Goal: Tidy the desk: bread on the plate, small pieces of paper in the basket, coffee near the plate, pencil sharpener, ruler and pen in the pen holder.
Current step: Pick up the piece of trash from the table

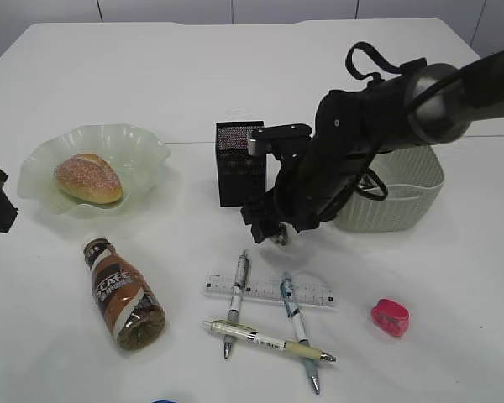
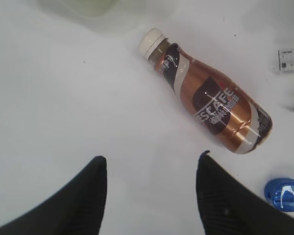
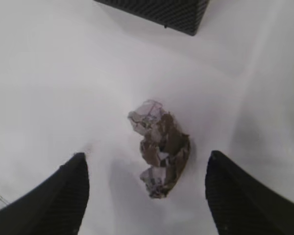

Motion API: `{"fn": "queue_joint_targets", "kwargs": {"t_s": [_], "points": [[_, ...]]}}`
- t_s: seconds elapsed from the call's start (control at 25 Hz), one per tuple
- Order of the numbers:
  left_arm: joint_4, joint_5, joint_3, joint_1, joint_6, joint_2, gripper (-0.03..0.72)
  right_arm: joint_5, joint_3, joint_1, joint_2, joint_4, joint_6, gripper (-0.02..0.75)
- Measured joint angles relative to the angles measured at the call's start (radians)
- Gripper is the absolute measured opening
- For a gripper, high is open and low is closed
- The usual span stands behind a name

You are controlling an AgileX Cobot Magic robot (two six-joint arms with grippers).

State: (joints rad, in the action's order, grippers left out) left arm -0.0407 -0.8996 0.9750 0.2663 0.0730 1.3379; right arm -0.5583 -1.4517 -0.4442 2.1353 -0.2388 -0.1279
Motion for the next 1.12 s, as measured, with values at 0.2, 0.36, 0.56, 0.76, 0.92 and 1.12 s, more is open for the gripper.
{"fn": "queue_joint_targets", "kwargs": {"t_s": [0.2,0.36,0.56,0.76,0.92,1.12], "points": [[0.0,0.006,0.0,0.0,0.0,0.0,0.422,0.009,0.0,0.0,0.028,-0.008,0.0,0.543],[0.0,0.008,0.0,0.0,0.0,0.0,0.422,0.013,-0.011,0.0,0.049,-0.019,0.0,0.541],[0.005,0.01,0.0,0.0,0.0,0.0,0.421,0.019,-0.023,0.0,0.061,-0.028,0.0,0.483],[0.008,0.01,0.0,0.0,0.0,0.0,0.421,0.019,-0.025,0.0,0.061,-0.03,0.0,0.419],[0.008,0.01,0.0,0.0,-0.002,0.0,0.421,0.019,-0.025,0.0,0.061,-0.03,0.0,0.292],[0.008,0.01,0.0,0.0,-0.002,0.0,0.42,-0.017,-0.025,0.0,0.061,-0.03,0.0,0.203]]}}
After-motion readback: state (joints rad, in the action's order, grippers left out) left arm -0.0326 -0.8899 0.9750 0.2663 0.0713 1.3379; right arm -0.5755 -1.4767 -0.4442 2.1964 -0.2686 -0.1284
